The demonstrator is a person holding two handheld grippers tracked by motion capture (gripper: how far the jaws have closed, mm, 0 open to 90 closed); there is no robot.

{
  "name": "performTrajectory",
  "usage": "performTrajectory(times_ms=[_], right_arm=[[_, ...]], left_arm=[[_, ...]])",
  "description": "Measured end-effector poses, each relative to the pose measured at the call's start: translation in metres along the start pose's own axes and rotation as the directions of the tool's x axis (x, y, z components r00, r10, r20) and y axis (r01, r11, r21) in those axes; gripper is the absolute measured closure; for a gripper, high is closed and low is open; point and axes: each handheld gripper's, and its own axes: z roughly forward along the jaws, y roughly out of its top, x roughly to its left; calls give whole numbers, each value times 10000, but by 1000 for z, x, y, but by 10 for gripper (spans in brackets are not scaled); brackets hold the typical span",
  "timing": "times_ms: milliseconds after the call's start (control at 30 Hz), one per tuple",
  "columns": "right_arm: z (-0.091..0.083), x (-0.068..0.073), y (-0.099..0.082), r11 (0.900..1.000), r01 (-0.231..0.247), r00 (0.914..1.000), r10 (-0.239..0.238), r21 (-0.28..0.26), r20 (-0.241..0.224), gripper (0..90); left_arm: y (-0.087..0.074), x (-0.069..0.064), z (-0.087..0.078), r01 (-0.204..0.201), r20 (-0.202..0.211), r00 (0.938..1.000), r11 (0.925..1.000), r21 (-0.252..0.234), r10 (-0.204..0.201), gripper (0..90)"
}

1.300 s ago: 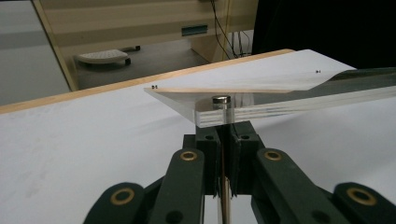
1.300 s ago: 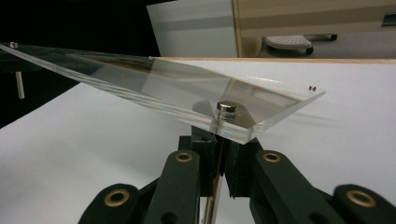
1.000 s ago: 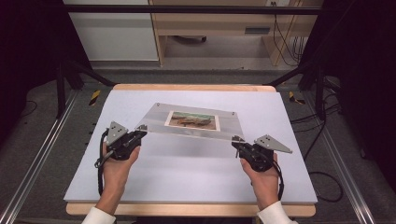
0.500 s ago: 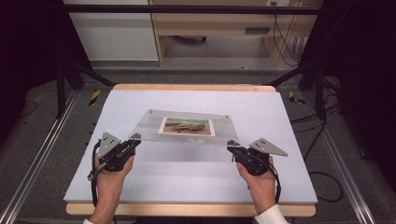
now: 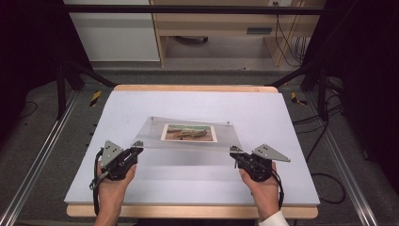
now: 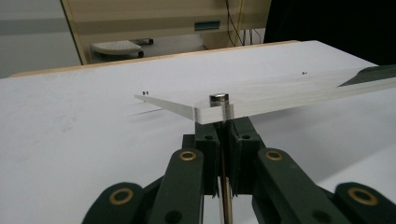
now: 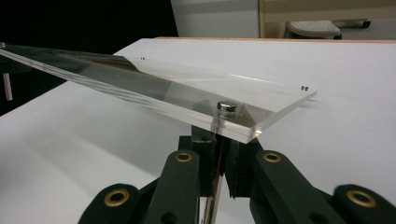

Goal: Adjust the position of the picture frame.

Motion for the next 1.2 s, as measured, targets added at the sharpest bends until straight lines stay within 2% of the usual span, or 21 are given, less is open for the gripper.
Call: performTrajectory(times_ms=[467,700,933,1000,1033,1200], right_arm=[[-5,-8,-4,10000,-45,9997,44,47,220,841],[-6,-8,-6,10000,-24,9998,22,78,203,842],[-7,-8,-10,9999,22,9999,-24,110,170,843],[-7,-7,-14,9998,104,9997,-109,189,240,843],[-7,-7,-16,9997,107,9996,-113,241,251,844],[-7,-4,-27,9976,163,9989,-192,674,418,848]], left_arm=[[-9,-8,6,-70,135,9999,9999,117,69,827],[-14,-9,5,-63,166,9998,9997,237,59,822],[-21,-12,4,-234,201,9995,9989,416,226,817],[-23,-13,4,-338,170,9993,9981,515,329,815],[-26,-13,3,-535,130,9985,9961,699,528,814],[-33,-15,3,-588,156,9982,9925,1075,574,816]])
